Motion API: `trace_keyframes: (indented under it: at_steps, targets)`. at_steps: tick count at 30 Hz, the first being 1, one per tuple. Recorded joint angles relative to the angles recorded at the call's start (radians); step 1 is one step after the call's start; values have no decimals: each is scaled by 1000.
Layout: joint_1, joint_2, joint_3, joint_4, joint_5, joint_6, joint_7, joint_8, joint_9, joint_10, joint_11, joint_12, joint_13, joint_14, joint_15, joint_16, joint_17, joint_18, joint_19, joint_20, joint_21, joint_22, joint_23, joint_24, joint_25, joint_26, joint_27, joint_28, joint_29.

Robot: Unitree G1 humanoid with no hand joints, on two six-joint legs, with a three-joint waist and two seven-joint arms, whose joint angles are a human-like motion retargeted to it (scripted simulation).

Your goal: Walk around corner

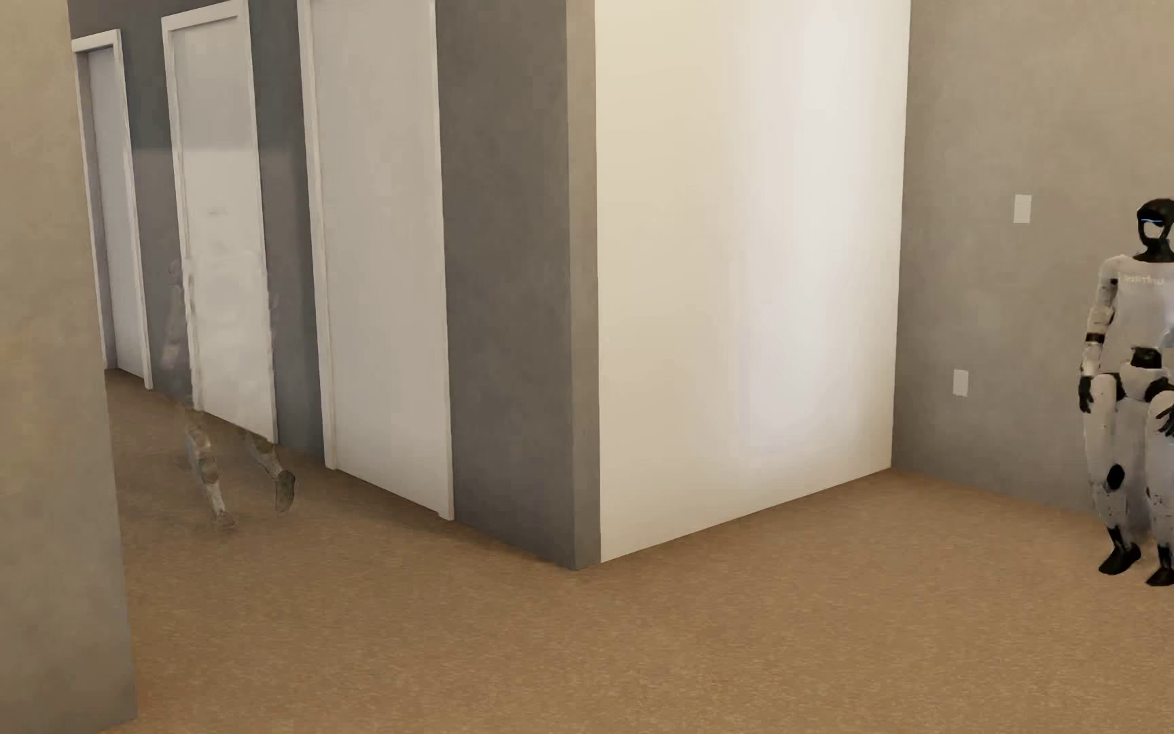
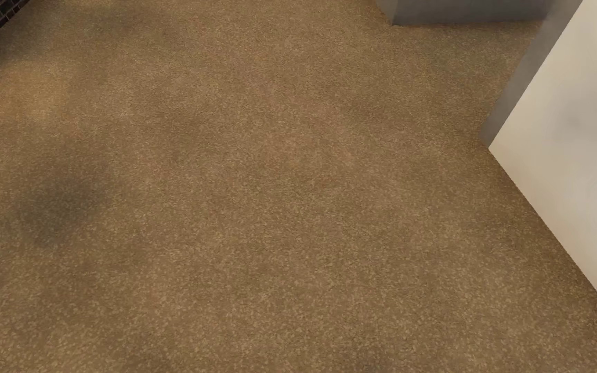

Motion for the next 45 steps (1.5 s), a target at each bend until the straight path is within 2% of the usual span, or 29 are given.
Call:
trace_keyframes:
  at_steps: [1, 2, 3, 5, 7, 9, 14, 16, 18, 19, 21, 22, 24, 25, 26, 29, 30, 32, 33, 34, 35, 36, 37, 38, 39, 40, 42, 43, 45]
  targets:
    - [-27, -25, -26, 4, 10, 1, 0, 0, -4, 23, 14, 6, -8, -24, 16, 3, 3, 0, 0, 67, 5, 13, 2, 0, 0, 0, 0, 0, 0]
    - [12, -16, 31, 6, 25, 15, 0, 0, -18, -65, 26, 38, 13, -75, 9, -2, -1, 0, 0, 96, 2, 9, -8, 0, 0, 0, 0, 0, 0]
    - [-41, -22, -5, -2, 18, 3, 0, 0, -2, 266, 36, 34, 0, -201, 21, 5, -5, 0, 0, 74, 5, 5, -17, 0, 0, 0, 0, 0, 0]
    - [-156, 15, 11, 13, 34, 13, 0, 0, 23, 455, 37, 55, 0, -217, -42, 7, -13, 0, 0, 75, -17, -4, -61, 0, 0, 0, 0, 0, 0]
    - [-269, 88, 37, 28, 32, 25, 0, 0, 76, 688, 43, 67, -38, -178, -84, -14, -38, 0, 0, 84, 35, 21, -71, 0, 0, 0, 0, 0, 0]
    - [-387, 117, 137, 31, 5, 0, 0, 0, 55, 689, 14, 102, -70, -168, -142, -8, -25, 0, 0, 79, 17, 17, -60, 0, 0, 0, 0, 0, 0]
    - [-583, 335, 224, 54, -23, -5, 0, 0, 73, 417, -66, 147, -134, 35, -341, 0, -34, 0, 0, 89, -31, 91, -117, 0, 0, 0, 0, 0, 0]
    - [-625, 395, 260, 62, -37, -5, 0, 0, 81, 392, -65, 152, -152, 25, -355, 1, -38, 0, 0, 99, -32, 108, -107, 0, 0, 0, 0, 0, 0]
    - [-661, 435, 309, 58, -71, -21, 0, 0, 78, 526, -41, 156, -142, 31, -290, 13, -35, 0, 0, 84, 5, 108, -73, 0, 0, 0, 0, 0, 0]
    - [-668, 430, 321, 39, -104, -48, 0, 0, 75, 590, 6, 145, -123, 6, -199, 14, -17, 0, 0, 58, 5, 128, -34, 0, 0, 0, 0, 0, 0]
    - [-591, 370, 300, 12, -129, -46, 0, 0, 60, 656, 235, 138, -40, -80, 100, 9, -7, 0, 0, 93, -1, 126, -28, 0, 0, 0, 0, 0, 0]
    - [-536, 292, 244, -18, -133, -46, 0, 0, 71, 648, 416, 126, -28, -115, 226, 3, -15, 0, 0, 116, 42, 122, -19, 0, 0, 0, 0, 0, 0]
    - [-404, 59, 176, -38, -129, -28, 0, 0, 78, 603, 808, 98, 7, -178, 222, -3, -26, 0, 0, 121, 75, 63, -2, 0, 0, 0, 0, 0, 0]
    - [-323, -44, 95, -38, -101, -7, 0, 0, 90, 550, 878, 82, 32, -180, 219, -7, -18, 0, 0, 140, 24, 20, 7, 0, 0, 0, 0, 0, 0]
    - [-243, -146, 30, -36, -88, 10, 0, 0, 90, 490, 851, 63, 64, -186, 223, -1, -29, 0, 0, 132, 3, -24, -12, 0, 0, 0, 0, 0, 0]
    - [33, -302, -123, -3, -57, 49, 0, 0, 100, 321, 346, 36, 109, -223, 440, 20, -50, 0, 0, 183, 50, -136, 13, 0, 0, 0, 0, 0, 0]
    - [96, -337, -158, 0, -60, 50, 0, 0, 91, 288, 168, 16, 129, -263, 375, 31, -56, 0, 0, 186, 46, -164, 5, 0, 0, 0, 0, 0, 0]
    - [208, -374, -179, -2, -58, 54, 0, 0, 70, 264, -21, -30, 150, -343, -79, 48, -51, 0, 0, 194, 52, -179, 36, 0, 0, 0, 0, 0, 0]
    - [234, -397, -210, 1, -69, 56, 0, 0, 66, 279, -9, -38, 154, -358, -130, 41, -51, 0, 0, 219, 73, -169, 43, 0, 0, 0, 0, 0, 0]
    - [266, -415, -229, 14, -53, 67, 0, 0, 74, 311, 11, -38, 158, -336, 49, 36, -47, 0, 0, 229, 87, -150, 55, 0, 0, 0, 0, 0, 0]
    - [275, -460, -240, 33, -39, 88, 0, 0, 68, 358, 92, -30, 163, -251, 287, 20, -46, 0, 0, 246, 90, -124, 56, 0, 0, 0, 0, 0, 0]
    - [268, -461, -248, 68, -12, 119, 0, 0, 74, 460, 179, -3, 156, -100, 399, -2, -44, 0, 0, 257, 104, -90, 72, 0, 0, 0, 0, 0, 0]
    - [232, -409, -224, 90, 19, 134, 0, 0, 72, 626, 217, 29, 156, 103, 397, -17, -46, 0, 0, 238, 109, -53, 83, 0, 0, 0, 0, 0, 0]
    - [132, -364, -193, 103, 50, 133, 0, 0, 64, 832, 242, 60, 156, 230, 380, -24, -37, 0, 0, 223, 77, -38, 86, 0, 0, 0, 0, 0, 0]
    - [40, -283, -158, 124, 74, 141, 0, 0, 76, 1034, 232, 78, 141, 154, 329, -22, -46, 0, 0, 177, 79, -24, 59, 0, 0, 0, 0, 0, 0]
    - [-50, -183, -106, 132, 72, 133, 0, 0, 87, 1149, 201, 98, 121, -13, 254, -22, -47, 0, 0, 156, 70, -20, 43, 0, 0, 0, 0, 0, 0]
    - [-233, -15, 23, 114, 41, 74, 0, 0, 78, 1129, 124, 137, 51, -175, 113, -12, -50, 0, 0, 159, 76, 15, 10, 0, 0, 0, 0, 0, 0]
    - [-280, 88, 83, 115, 25, 55, 0, 0, 79, 1001, 69, 165, 13, -181, 30, -4, -70, 0, 0, 145, 111, 11, -27, 0, 0, 0, 0, 0, 0]
    - [-358, 252, 155, 122, -10, 21, 0, 0, 75, 668, -16, 196, -55, -117, -118, 15, -85, 0, 0, 157, 65, 35, -67, 0, 0, 0, 0, 0, 0]
